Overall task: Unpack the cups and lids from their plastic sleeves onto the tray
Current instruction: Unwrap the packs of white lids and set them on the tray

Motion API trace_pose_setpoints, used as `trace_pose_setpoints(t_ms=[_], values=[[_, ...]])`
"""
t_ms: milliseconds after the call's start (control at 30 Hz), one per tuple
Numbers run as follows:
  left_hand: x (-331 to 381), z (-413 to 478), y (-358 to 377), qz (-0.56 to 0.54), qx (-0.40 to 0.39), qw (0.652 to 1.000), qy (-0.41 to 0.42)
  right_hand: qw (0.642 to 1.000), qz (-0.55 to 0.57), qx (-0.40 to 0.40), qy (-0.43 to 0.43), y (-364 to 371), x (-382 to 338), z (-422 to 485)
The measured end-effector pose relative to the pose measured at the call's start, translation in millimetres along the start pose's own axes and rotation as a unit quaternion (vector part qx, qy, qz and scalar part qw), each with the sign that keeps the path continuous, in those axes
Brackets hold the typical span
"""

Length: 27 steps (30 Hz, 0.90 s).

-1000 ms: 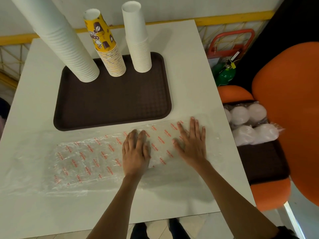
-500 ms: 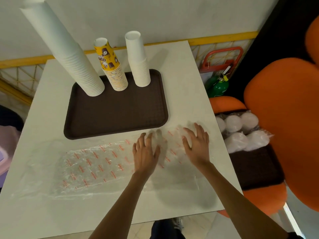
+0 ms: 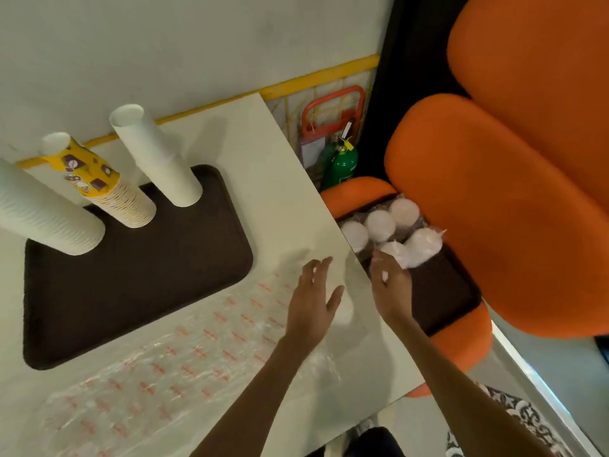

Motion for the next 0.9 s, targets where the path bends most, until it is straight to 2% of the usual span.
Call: trace_pose_setpoints(t_ms=[133,267,367,500,667,733,900], values=[[39,16,29,-0.029,-0.043,0.997,0.059,0.992,0.063,0.016,0.108,-17,45,3],[76,45,73,-0.085,-0.055,0.991,0.085,0.981,0.098,0.002,0.165,-20,100,23],[91,74,122,-0.106,-0.082,0.990,0.043,0.970,0.112,-0.031,0.211,-16,145,43],[85,99,184,-0.062,-0.091,0.994,-0.016,0.957,0.147,-0.073,0.241,-11,190,67],[56,119,239,-0.022,-0.138,0.981,-0.134,0.905,0.230,-0.131,0.332,15,241,91],[44,123,254,-0.003,-0.150,0.975,-0.164,0.895,0.236,-0.175,0.335,24,247,95],[27,131,283,0.051,-0.148,0.974,-0.162,0.878,0.265,-0.235,0.323,36,248,100]])
Point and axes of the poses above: each hand's wrist, its own z-axis towards the middle knuckle, its own y-axis out of the palm, x = y × z, the point moved 8 cm from there along z, towards the middle knuckle, and after that the axes turned 4 degrees about x, right-handed, at the moved point
